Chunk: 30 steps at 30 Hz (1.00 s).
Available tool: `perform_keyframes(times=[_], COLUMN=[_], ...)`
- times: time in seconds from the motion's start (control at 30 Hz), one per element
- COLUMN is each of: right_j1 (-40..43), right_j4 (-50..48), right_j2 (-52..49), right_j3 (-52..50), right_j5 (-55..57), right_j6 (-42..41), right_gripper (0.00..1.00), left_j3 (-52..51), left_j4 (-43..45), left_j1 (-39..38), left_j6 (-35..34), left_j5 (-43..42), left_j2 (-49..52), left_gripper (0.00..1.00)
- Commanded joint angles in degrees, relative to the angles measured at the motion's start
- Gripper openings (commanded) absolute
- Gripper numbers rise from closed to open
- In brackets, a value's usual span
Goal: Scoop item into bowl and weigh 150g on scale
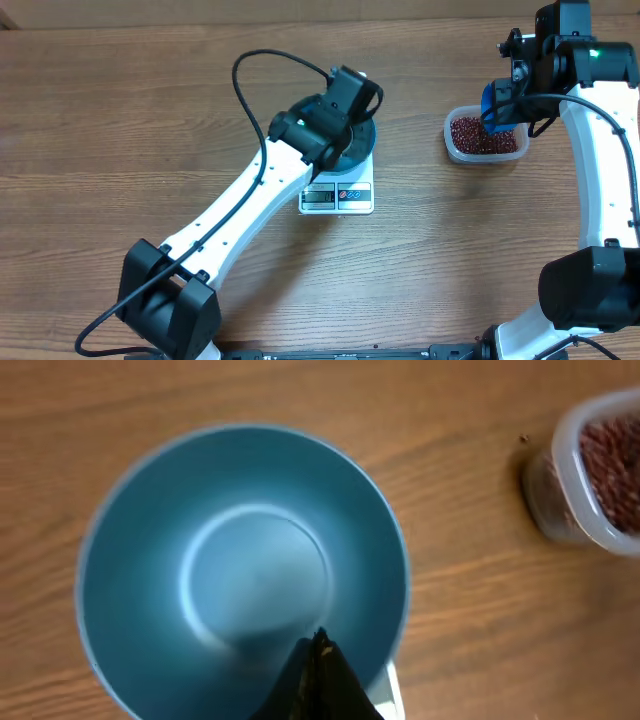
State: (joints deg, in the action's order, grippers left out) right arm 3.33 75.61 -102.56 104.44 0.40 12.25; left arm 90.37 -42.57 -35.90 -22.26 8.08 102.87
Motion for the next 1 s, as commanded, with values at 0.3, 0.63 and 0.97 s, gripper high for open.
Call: perform_keyframes(times=[0.3,0.63,0.97], right_j1=[0.15,0.15,0.15], right_j4=[-0.57,-0.57,-0.57], right_j2=[-0.02,-0.02,-0.02], right_j3=[-0.24,-0.24,-0.24], right_j5=[-0.07,-0.07,-0.07], right_j6=[-0.26,-0.26,-0.26], right_gripper=[0.04,0.04,0.04], left_j3=[0.44,0.44,0.44], left_j4=[0.79,-0.48,-2.89], left_j1=[2.89,2.54,2.21], left_j6=[1.07,2.43,2.56], left_j5=[-2.32,-6.73,-11.32], left_j2=[6.21,9.7,9.73], left_gripper=[0.04,0.04,0.04])
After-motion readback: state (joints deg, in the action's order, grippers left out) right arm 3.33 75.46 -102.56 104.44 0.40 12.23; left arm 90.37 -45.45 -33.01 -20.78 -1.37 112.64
